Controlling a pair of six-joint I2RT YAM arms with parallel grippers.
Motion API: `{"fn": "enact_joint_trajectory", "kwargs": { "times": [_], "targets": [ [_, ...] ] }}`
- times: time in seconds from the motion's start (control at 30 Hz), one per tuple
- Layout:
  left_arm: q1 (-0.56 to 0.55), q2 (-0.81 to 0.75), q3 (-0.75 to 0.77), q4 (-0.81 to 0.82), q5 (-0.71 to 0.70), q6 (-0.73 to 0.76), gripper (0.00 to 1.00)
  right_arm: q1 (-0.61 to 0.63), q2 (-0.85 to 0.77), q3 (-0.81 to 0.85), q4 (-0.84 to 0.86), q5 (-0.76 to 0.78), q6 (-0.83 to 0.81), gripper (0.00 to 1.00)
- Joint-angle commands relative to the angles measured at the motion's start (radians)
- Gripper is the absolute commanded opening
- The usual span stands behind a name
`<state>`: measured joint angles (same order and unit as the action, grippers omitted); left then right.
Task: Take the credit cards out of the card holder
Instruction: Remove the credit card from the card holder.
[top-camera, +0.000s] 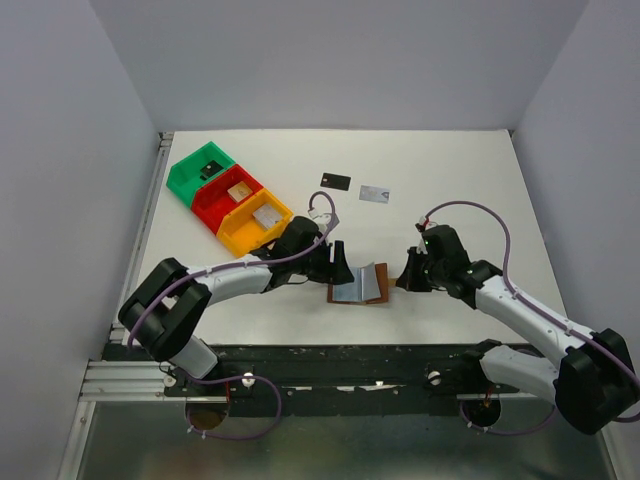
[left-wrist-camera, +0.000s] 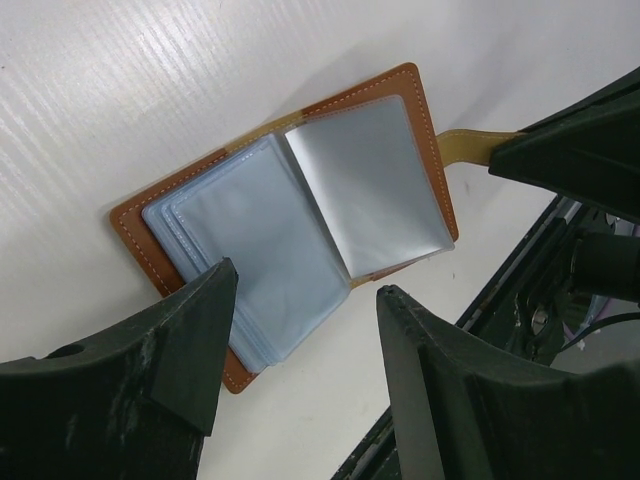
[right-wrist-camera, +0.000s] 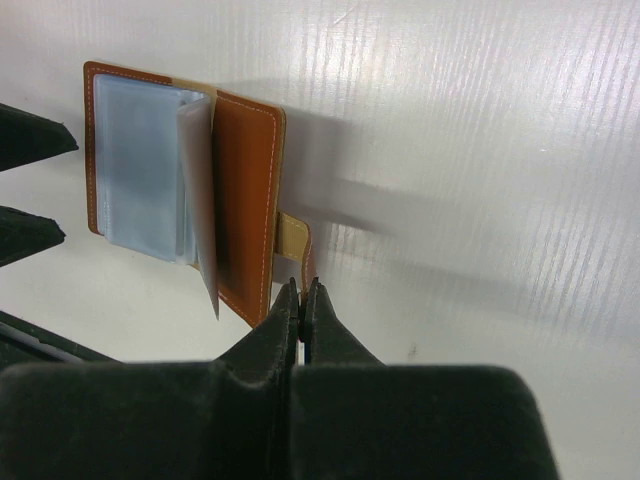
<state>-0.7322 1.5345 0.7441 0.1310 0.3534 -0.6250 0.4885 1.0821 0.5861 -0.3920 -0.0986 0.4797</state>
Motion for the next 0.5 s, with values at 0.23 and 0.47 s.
{"fn": "enact_joint_trajectory", "kwargs": {
  "times": [0.23,0.47],
  "targets": [
    [0.005,0.039,0.024,-0.045,-0.024,0.010,0.70,-0.007,-0.019,0.001,-0.002,-0.026,-0.012,0.00],
    [0.005,0.052,0.024,-0.050,-0.031,0.011,0.70,-0.007,-0.019,0.000,0.001,-0.026,-0.013,0.00]
  ]
}}
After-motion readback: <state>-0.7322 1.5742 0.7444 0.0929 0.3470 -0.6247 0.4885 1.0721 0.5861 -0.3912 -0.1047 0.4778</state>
